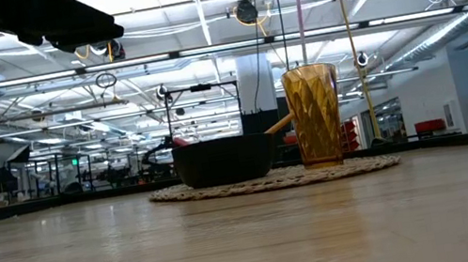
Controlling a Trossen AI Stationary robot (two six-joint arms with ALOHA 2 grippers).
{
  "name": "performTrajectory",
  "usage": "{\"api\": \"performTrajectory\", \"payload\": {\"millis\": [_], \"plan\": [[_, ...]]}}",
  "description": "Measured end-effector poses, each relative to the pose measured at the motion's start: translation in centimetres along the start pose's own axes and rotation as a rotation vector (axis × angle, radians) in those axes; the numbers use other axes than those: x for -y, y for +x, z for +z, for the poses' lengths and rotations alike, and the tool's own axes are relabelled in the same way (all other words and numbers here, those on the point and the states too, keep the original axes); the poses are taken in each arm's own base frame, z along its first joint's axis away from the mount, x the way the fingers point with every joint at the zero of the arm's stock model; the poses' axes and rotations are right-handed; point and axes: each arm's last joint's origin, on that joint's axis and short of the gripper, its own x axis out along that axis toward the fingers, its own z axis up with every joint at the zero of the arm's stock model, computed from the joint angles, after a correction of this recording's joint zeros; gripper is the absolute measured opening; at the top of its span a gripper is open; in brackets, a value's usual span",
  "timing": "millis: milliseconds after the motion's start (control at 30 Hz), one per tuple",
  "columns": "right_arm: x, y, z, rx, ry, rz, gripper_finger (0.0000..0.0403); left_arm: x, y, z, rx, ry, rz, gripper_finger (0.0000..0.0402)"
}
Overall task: Pick & Place Utensil
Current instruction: Put the pink straw into the brown cup on the brown mat
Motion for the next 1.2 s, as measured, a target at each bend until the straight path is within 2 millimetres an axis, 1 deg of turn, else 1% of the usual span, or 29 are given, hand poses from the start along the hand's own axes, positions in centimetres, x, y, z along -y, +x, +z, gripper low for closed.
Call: {"api": "performTrajectory", "payload": {"millis": [267, 600, 767, 900, 1000, 1200], "plan": [[0.1, 1.1, -2.9, -0.129, -0.017, -0.006, 0.0011, 0.0, 0.0, 0.0, 0.000, 0.000, 0.000, 0.0186], [0.3, 1.9, -5.5, -0.227, 0.011, -0.023, 0.0011, 0.0, 0.0, 0.0, 0.000, 0.003, 0.000, 0.0186], [0.4, 2.0, -6.4, -0.255, 0.020, -0.027, 0.0011, 0.0, 0.0, 0.0, 0.000, 0.002, -0.001, 0.0186], [0.5, 1.0, -7.5, -0.255, 0.025, -0.036, 0.0011, 0.1, 0.0, 0.0, 0.001, 0.001, -0.003, 0.0186], [1.0, -0.5, -8.3, -0.231, 0.061, -0.068, 0.0011, 0.1, 0.0, 0.0, 0.001, 0.003, -0.004, 0.0186], [1.7, -3.3, -9.8, -0.173, 0.122, -0.060, 0.0011, 0.1, 0.0, 0.1, 0.006, 0.001, -0.003, 0.0186]]}}
